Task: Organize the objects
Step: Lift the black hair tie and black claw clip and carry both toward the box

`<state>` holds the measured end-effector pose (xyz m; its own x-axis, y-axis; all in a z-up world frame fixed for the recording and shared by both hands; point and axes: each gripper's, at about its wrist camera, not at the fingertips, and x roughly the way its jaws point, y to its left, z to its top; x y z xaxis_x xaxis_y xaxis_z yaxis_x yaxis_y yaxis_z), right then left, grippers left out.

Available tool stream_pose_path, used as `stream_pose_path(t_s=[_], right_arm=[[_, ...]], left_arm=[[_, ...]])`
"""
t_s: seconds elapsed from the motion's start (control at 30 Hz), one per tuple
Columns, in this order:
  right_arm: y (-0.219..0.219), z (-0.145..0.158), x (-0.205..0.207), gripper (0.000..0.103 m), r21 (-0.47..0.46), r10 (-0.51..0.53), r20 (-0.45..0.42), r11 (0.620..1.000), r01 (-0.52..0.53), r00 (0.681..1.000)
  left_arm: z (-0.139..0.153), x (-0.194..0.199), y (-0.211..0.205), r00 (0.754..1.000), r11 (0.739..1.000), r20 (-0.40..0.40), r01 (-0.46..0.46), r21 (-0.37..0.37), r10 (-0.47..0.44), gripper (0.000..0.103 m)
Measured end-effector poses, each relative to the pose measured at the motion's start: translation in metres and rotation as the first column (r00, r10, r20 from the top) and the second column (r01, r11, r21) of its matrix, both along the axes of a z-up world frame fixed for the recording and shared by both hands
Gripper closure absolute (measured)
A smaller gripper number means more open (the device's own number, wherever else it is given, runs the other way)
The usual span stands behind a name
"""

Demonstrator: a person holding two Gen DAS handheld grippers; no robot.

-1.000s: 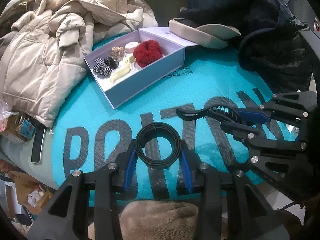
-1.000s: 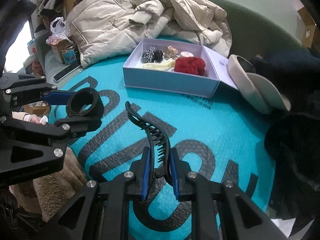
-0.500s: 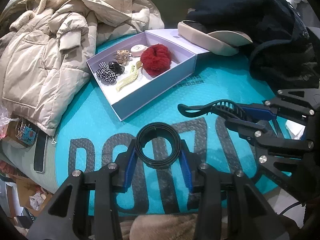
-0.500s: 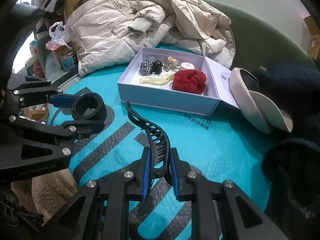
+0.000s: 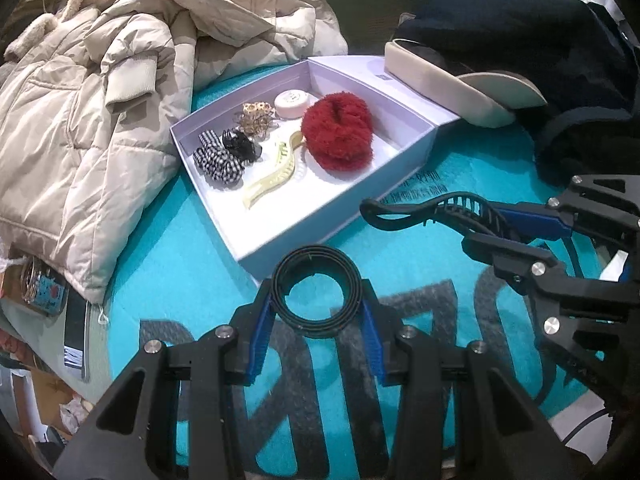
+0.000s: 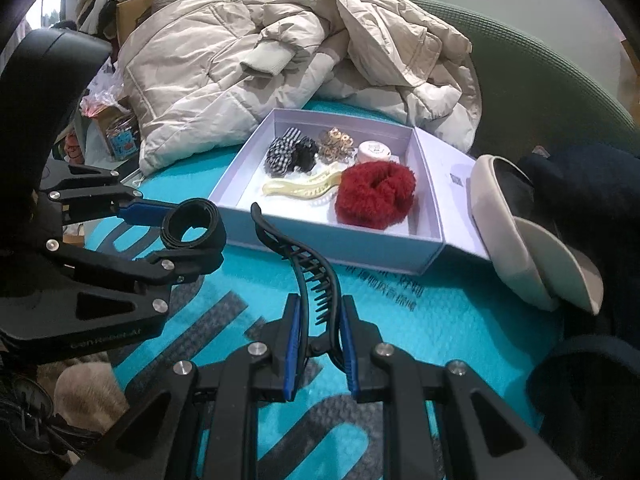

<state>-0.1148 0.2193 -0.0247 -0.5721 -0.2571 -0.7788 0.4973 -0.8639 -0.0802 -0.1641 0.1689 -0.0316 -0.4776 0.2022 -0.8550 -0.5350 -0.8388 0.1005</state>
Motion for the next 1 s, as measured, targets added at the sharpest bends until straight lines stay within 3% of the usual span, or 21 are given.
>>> stream_pose_path(t_s=[0.37,0.6,1.0], right_arm=[[-0.005,0.011,-0.045,0.085,-0.007,0.000,-0.039,1.000,0.000,0.999],[-0.012,0.021,-0.075,0.085,-0.017,0.011,-0.067,1.000,-0.012,0.998],[-0.023,0.034,-0.123,0.085,-0.023,0.023,-0.099,0.999,-0.026,0.995]], left_arm=[[0.007,-0.054,0.012,0.999,1.000,-0.035,0.008,0.015,-0.007,0.065],[0.014,-0.096,0.010,0.998,0.999,-0.065,-0.024,0.034,0.026,0.065],[0.011,-0.144,0.011,0.993,0.994,-0.048,-0.104,0.032,0.105,0.065]])
